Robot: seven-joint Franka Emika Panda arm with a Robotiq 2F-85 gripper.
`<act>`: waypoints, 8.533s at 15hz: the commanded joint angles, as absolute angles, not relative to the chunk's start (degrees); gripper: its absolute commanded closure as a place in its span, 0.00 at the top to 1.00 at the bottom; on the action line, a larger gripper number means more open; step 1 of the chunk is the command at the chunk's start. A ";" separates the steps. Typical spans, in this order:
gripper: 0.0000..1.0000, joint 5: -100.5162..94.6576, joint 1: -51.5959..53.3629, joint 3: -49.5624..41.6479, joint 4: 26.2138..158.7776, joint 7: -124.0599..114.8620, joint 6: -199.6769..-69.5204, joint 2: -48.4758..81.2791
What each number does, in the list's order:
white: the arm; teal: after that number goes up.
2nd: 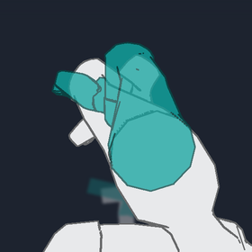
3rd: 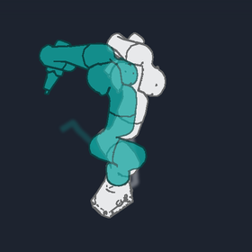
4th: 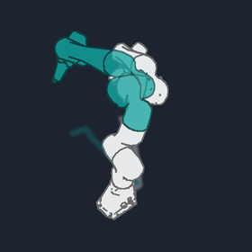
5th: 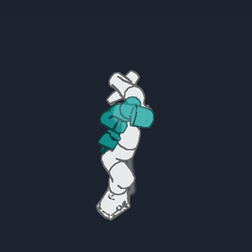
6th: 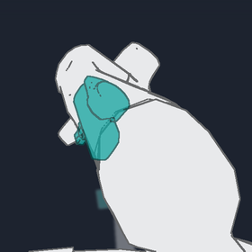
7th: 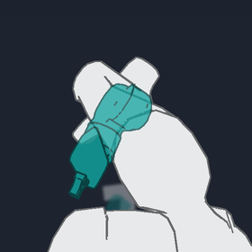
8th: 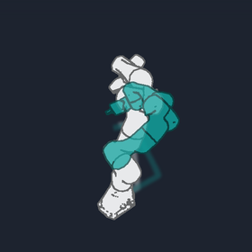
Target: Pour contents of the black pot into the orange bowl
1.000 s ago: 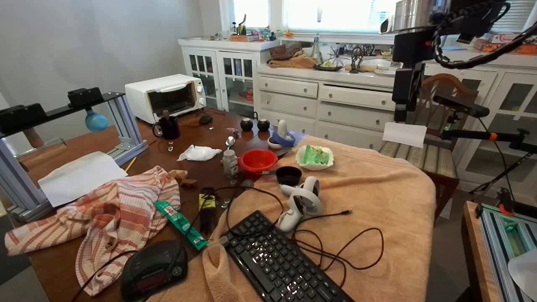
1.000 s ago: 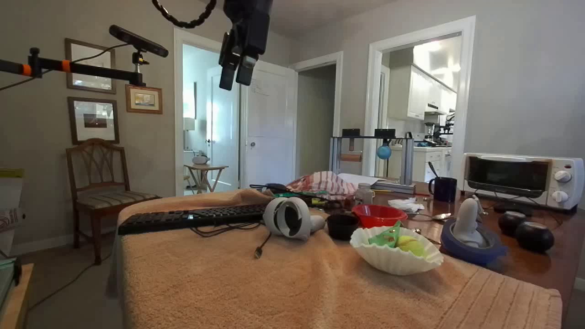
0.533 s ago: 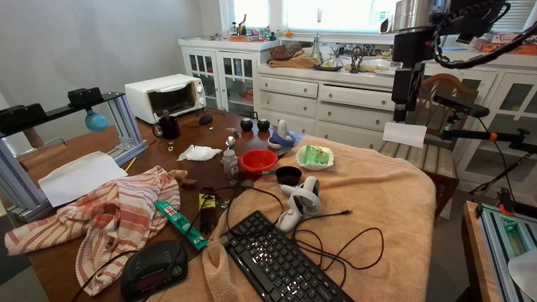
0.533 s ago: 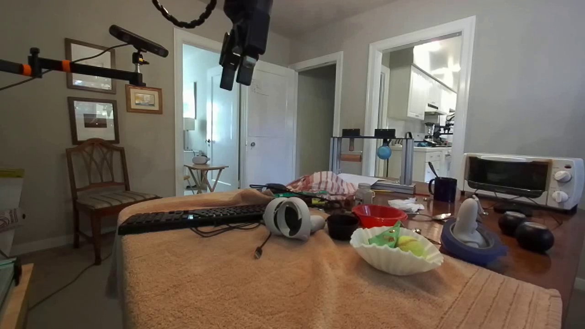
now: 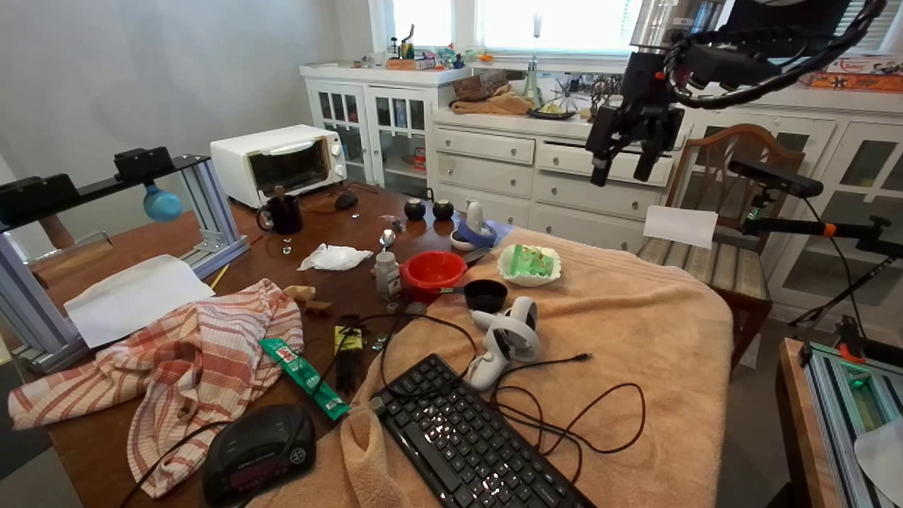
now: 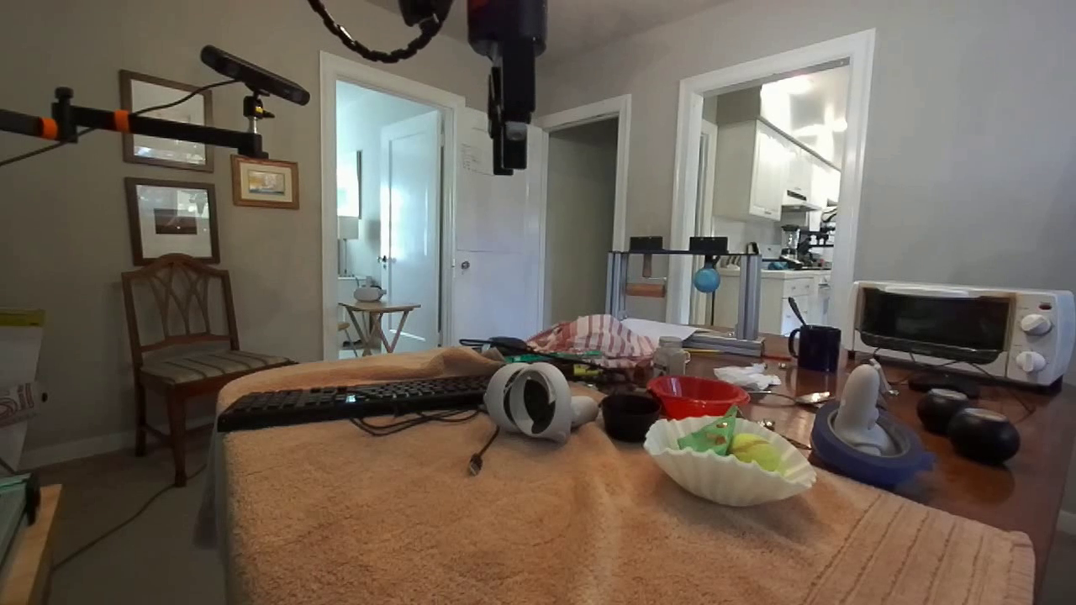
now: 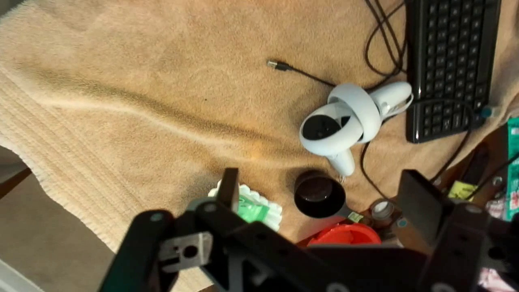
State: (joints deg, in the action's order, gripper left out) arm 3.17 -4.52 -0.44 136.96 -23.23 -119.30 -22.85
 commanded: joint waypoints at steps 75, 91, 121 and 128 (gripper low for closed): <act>0.01 3.71 4.02 -8.37 107.58 -42.76 -143.14 35.29; 0.01 0.99 7.10 -8.98 115.42 -41.10 -149.75 26.17; 0.01 -0.33 1.24 -12.67 95.86 -40.07 -139.01 31.18; 0.01 -1.17 -0.60 -11.89 86.23 -35.27 -137.87 38.23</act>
State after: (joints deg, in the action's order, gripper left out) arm -0.92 0.60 -13.03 91.84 -38.20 -140.00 33.91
